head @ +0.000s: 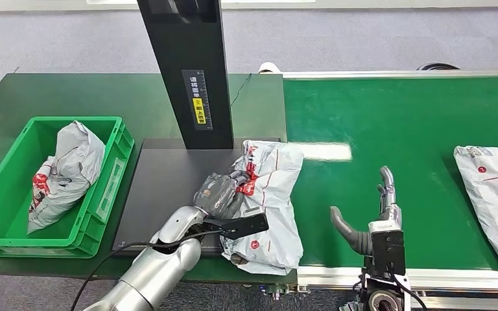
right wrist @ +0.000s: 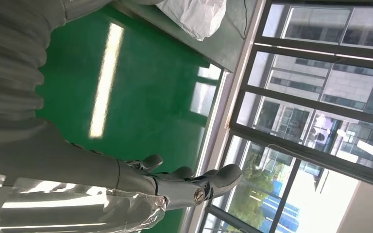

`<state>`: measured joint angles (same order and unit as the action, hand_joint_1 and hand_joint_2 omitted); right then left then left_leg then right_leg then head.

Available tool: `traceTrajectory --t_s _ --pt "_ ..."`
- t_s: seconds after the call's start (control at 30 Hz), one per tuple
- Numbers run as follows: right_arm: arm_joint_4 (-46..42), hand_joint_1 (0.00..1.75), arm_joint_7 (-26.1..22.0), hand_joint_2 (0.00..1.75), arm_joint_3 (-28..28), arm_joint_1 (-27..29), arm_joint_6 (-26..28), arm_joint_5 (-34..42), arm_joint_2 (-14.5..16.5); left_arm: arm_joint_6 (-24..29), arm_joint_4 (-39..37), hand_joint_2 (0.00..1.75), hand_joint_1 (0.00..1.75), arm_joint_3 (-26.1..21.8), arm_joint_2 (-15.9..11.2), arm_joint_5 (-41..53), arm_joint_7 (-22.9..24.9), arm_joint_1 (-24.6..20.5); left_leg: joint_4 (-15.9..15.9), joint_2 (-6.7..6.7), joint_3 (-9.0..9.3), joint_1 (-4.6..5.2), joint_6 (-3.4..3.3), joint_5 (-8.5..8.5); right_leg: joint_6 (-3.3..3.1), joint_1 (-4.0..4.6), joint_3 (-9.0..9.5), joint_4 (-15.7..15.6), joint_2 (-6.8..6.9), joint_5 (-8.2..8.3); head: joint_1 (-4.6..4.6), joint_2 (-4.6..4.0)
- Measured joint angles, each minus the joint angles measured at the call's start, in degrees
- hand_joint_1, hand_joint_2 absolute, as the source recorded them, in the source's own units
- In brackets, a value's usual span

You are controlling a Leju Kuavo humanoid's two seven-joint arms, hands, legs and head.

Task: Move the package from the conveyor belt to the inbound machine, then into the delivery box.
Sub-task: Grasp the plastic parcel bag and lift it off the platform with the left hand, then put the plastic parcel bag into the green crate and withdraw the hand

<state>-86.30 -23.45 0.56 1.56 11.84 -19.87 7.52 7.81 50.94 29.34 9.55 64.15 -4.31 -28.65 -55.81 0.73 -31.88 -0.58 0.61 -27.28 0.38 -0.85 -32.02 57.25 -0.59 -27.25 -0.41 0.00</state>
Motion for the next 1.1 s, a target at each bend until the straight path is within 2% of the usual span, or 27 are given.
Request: traceTrajectory --t_s 0.27,0.57,0.77,0.97,1.1 --pt "-0.8 0.0 0.0 1.75 -0.4 0.4 -0.1 0.0 0.0 0.9 2.1 1.75 1.75 -0.3 -0.5 0.0 -0.3 1.0 0.0 0.0 -0.01 0.0 0.0 0.0 0.0 0.0 0.0 0.0 0.0 0.0 0.0 0.0" --pt "-0.8 0.0 -0.8 1.75 -0.9 0.9 -0.2 0.8 0.0 13.4 11.2 1.75 1.75 -2.5 -2.7 0.4 -4.3 5.8 0.0 -0.01 -0.04 -0.01 0.01 -0.01 0.0 0.01 -0.04 0.0 -0.01 -0.01 -0.01 0.0" --pt "-0.8 0.0 -1.4 1.75 -1.0 1.2 -0.2 1.0 0.0 18.0 16.6 1.75 1.75 -5.0 -4.9 -0.7 -5.7 9.8 0.0 -0.02 -0.07 0.0 0.01 -0.01 0.0 0.01 -0.06 0.0 -0.01 -0.01 0.01 0.0" --pt "-0.7 0.0 -2.2 1.75 -1.0 1.2 -0.2 2.0 0.0 26.2 22.3 1.75 1.75 -8.3 -6.8 -6.1 -11.1 12.5 0.0 -0.02 -0.07 -0.01 0.01 -0.01 0.0 0.01 -0.06 0.0 0.0 -0.01 -0.01 0.0" --pt "-0.3 0.0 -2.3 1.75 -1.0 1.1 -0.1 2.3 0.0 27.6 25.6 1.75 1.75 -9.8 -7.7 -7.5 -12.4 13.1 0.0 -0.02 -0.08 -0.01 0.01 -0.01 0.0 0.01 -0.06 0.0 0.0 -0.01 0.0 0.0"
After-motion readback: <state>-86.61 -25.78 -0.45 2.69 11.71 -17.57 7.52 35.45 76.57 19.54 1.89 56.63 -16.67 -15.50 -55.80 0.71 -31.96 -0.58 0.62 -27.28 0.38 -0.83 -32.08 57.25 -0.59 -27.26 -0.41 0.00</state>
